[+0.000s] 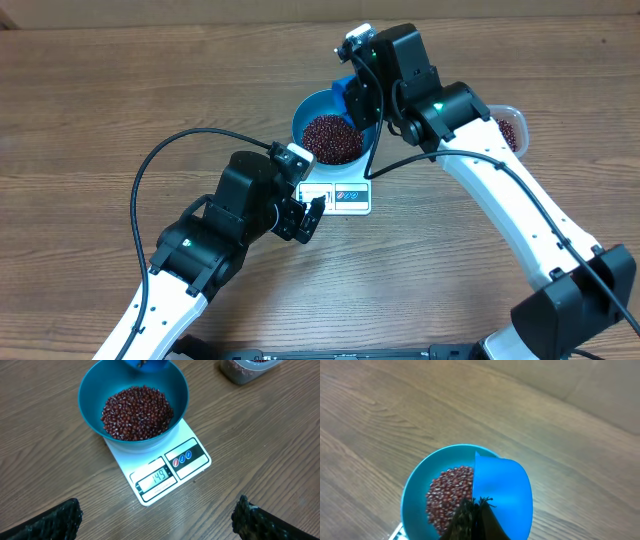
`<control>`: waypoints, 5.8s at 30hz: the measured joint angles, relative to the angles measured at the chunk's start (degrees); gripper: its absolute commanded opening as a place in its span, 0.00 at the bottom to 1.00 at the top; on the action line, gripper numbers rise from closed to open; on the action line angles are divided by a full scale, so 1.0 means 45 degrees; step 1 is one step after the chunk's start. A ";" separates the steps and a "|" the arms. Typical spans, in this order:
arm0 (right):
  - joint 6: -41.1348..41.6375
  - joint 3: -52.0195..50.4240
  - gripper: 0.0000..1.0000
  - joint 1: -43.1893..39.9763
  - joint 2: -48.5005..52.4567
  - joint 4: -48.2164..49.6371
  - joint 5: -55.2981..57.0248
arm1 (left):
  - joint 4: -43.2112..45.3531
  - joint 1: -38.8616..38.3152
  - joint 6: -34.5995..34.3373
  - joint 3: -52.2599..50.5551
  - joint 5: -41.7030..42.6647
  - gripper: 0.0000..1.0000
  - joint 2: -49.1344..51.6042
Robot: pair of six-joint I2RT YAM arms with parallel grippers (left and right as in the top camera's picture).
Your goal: Scoop item into bowl and weigh 150g on scale
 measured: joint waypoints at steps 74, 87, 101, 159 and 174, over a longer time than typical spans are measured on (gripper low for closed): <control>0.2424 0.0039 0.04 -0.0729 0.1064 0.0015 -0.2565 | -0.0005 0.0000 0.0000 0.0000 0.0000 1.00 0.0000; 0.2200 0.0039 0.04 -0.0044 0.1064 0.0010 -0.0743 | -0.0005 0.0000 0.0000 0.0000 0.0000 1.00 0.0000; 0.2195 0.0039 0.04 0.0413 0.1880 -0.0160 0.0296 | 0.0000 0.0000 0.0000 0.0000 0.0000 1.00 0.0000; 0.1603 0.0039 0.04 0.0840 0.0418 -0.0427 0.1938 | -0.0005 0.0000 0.0000 0.0000 0.0000 0.99 0.0044; 0.1491 0.0039 0.04 0.0869 0.0423 -0.0466 0.2569 | -0.0010 0.0000 0.0000 0.0000 0.0000 1.00 0.0204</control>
